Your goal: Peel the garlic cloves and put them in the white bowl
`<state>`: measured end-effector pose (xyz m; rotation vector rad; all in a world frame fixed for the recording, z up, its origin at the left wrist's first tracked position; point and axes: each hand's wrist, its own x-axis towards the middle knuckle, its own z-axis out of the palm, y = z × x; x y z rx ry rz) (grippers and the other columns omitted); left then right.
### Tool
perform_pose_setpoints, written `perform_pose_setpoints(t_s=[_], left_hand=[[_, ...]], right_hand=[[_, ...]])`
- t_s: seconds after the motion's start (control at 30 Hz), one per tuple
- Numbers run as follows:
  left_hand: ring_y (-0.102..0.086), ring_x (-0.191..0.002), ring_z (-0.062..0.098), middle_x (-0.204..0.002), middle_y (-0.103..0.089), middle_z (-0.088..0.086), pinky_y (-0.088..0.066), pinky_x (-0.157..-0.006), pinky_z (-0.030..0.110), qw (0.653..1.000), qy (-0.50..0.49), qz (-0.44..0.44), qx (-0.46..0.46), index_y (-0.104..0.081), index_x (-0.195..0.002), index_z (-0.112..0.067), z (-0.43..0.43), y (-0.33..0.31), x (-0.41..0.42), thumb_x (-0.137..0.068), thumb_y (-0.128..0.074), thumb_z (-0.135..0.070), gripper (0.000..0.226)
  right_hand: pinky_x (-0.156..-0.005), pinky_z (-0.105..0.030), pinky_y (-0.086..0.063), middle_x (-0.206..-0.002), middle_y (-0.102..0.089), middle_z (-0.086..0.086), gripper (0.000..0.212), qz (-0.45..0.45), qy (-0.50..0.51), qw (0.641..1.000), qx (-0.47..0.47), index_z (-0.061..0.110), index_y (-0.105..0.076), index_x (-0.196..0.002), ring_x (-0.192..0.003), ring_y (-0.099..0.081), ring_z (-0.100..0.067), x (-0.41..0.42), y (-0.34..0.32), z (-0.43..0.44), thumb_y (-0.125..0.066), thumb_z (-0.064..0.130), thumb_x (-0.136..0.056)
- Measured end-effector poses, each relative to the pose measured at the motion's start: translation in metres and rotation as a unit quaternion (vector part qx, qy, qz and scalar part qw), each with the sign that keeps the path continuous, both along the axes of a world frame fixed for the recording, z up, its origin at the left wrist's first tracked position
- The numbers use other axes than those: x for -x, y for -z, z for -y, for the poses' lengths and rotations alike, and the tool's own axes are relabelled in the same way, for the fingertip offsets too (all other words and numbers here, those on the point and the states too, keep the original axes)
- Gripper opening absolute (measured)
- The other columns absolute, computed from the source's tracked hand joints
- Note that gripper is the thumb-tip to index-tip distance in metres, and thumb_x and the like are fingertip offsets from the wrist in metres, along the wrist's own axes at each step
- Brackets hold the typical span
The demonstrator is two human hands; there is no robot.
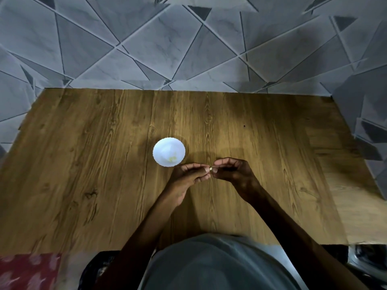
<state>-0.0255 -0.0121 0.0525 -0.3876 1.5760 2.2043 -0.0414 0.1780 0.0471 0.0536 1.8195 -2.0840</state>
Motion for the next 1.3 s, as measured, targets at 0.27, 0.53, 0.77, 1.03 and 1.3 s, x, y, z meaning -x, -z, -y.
perform_pose_setpoints(t_s=[0.27, 0.53, 0.77, 1.03, 1.3], left_hand=[[-0.072, -0.089, 0.024, -0.097, -0.074, 0.018, -0.057, -0.085, 0.027, 1.000, 0.009, -0.019, 0.012, -0.071, -0.105, 0.002, 0.0000, -0.0048, 0.0004, -0.087, -0.068, -0.001, 0.019], [-0.073, -0.077, 0.024, -0.082, -0.076, 0.008, -0.059, -0.077, 0.029, 0.976, 0.016, -0.126, 0.175, -0.074, -0.096, -0.005, -0.0032, -0.0024, 0.0048, -0.085, -0.070, -0.005, 0.011], [-0.073, -0.080, 0.022, -0.084, -0.076, 0.006, -0.060, -0.078, 0.033, 0.962, 0.037, -0.183, 0.201, -0.075, -0.097, -0.004, -0.0010, -0.0043, 0.0081, -0.084, -0.073, -0.007, 0.013], [-0.073, -0.076, 0.019, -0.080, -0.076, 0.004, -0.060, -0.076, 0.031, 0.960, 0.024, -0.182, 0.211, -0.075, -0.093, -0.006, -0.0039, -0.0055, 0.0081, -0.083, -0.072, -0.005, 0.011], [-0.070, -0.076, 0.005, -0.080, -0.075, -0.007, -0.057, -0.075, 0.028, 0.915, 0.048, -0.248, 0.315, -0.078, -0.088, -0.012, -0.0047, -0.0068, 0.0091, -0.080, -0.075, -0.009, 0.009]], right_hand=[[-0.078, -0.029, -0.057, -0.096, -0.072, -0.023, 0.030, -0.027, 0.022, 0.999, -0.014, -0.010, -0.065, -0.107, -0.089, -0.071, -0.028, -0.0014, -0.0042, 0.0051, -0.073, -0.006, -0.078], [-0.081, -0.036, -0.059, -0.093, -0.074, -0.018, 0.021, -0.095, 0.017, 0.992, -0.081, -0.006, -0.069, -0.100, -0.090, -0.072, -0.032, 0.0001, -0.0042, 0.0077, -0.075, -0.002, -0.080], [-0.081, -0.041, -0.059, -0.091, -0.075, -0.015, 0.017, -0.097, 0.059, 0.990, -0.079, -0.002, -0.071, -0.097, -0.088, -0.072, -0.031, -0.0031, -0.0006, 0.0113, -0.075, -0.002, -0.081], [-0.082, -0.042, -0.059, -0.094, -0.073, -0.023, 0.021, -0.072, 0.062, 0.995, -0.043, -0.008, -0.068, -0.102, -0.091, -0.070, -0.039, -0.0043, -0.0007, 0.0103, -0.072, -0.003, -0.083], [-0.077, -0.041, -0.060, -0.087, -0.074, -0.018, 0.017, -0.051, 0.076, 0.995, -0.049, -0.001, -0.072, -0.094, -0.083, -0.072, -0.031, -0.0062, -0.0051, 0.0087, -0.072, -0.010, -0.079]])
